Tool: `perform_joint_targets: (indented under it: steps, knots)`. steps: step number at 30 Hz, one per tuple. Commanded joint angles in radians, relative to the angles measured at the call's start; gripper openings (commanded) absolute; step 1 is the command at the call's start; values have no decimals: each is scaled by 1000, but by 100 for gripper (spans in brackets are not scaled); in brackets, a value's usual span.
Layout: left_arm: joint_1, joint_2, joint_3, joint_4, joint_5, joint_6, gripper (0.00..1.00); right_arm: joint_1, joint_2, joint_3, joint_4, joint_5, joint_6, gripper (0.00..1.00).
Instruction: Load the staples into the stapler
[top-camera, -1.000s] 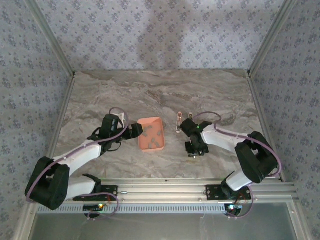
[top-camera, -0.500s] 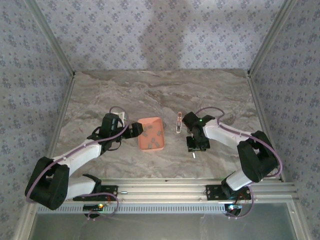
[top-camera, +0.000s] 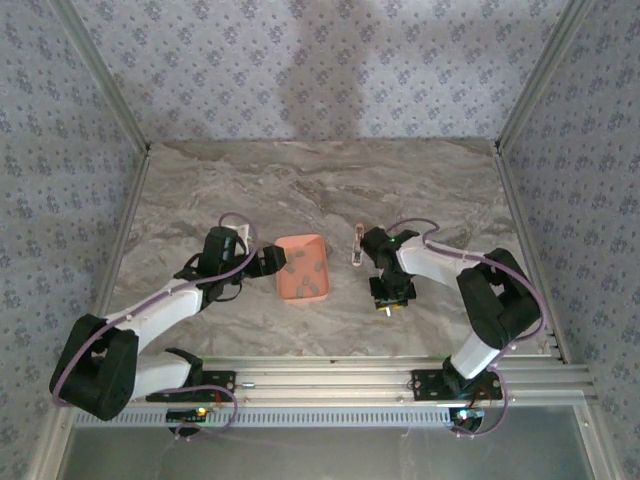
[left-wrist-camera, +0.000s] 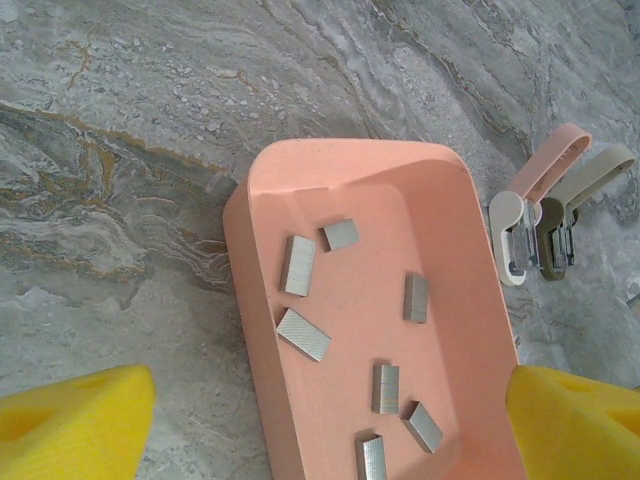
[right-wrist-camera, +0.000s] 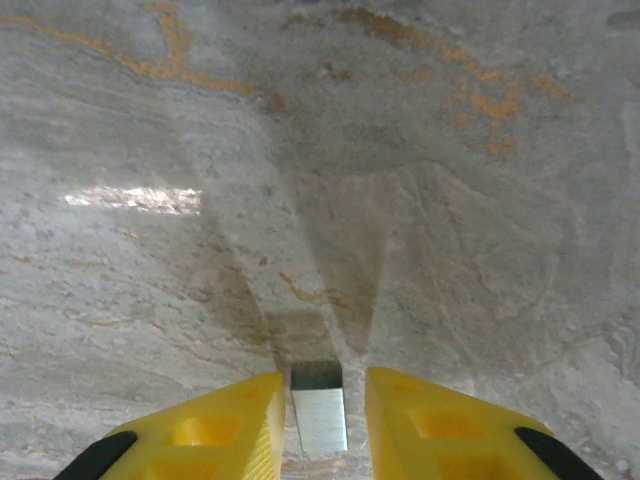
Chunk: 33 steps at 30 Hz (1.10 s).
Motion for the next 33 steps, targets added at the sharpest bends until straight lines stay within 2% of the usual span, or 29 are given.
perform_joint_targets:
  steps: [1, 16, 33]
  knots:
    - [-9, -27, 12, -19, -18, 25, 91, 6, 17, 8, 4, -22, -7, 25]
    - [-9, -31, 6, -25, -23, 29, 91, 18, 40, -18, 30, 22, 17, 18]
    - [-8, -54, -20, 39, -47, 22, 92, 8, -216, -105, 176, 67, 89, 16]
